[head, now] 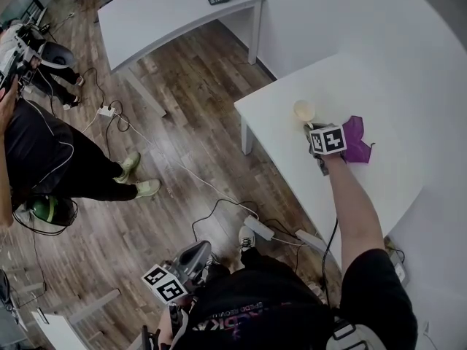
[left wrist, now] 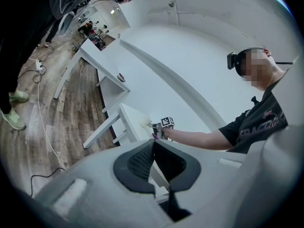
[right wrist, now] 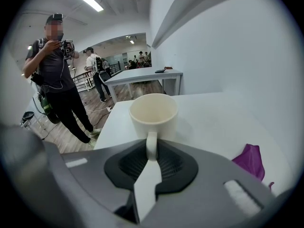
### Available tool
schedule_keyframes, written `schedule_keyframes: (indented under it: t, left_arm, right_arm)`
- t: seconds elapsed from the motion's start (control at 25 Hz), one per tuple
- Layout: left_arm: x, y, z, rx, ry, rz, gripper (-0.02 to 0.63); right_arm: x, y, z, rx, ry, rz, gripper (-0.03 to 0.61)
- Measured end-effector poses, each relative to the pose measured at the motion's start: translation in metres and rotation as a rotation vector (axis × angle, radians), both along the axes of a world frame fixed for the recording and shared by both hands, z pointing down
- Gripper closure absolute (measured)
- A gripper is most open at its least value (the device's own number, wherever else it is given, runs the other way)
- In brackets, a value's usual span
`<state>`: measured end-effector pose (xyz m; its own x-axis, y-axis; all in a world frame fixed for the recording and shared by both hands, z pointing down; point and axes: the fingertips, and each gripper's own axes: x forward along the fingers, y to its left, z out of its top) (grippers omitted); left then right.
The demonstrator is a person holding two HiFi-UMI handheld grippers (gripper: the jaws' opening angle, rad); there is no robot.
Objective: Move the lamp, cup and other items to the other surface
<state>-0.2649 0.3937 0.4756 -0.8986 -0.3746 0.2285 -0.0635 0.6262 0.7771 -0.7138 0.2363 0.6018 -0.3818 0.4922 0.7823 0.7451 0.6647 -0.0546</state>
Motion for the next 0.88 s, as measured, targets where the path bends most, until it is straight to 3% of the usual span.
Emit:
schedule_keyframes:
  t: [0.52,0.88]
  left_arm:
    - [-0.005,0.0,-0.004,-0.003,-0.011,0.053,0.614]
    - [-0.005,0.007,-0.012,-0.016,-0.033,0.124,0.615]
  right_arm:
    - [0.027,-0.01,-0.015,-0.055,-0.084,-0.007,0.532]
    - [0.049,-0.017,-0.037,-0.123,-0.162,0.06,0.532]
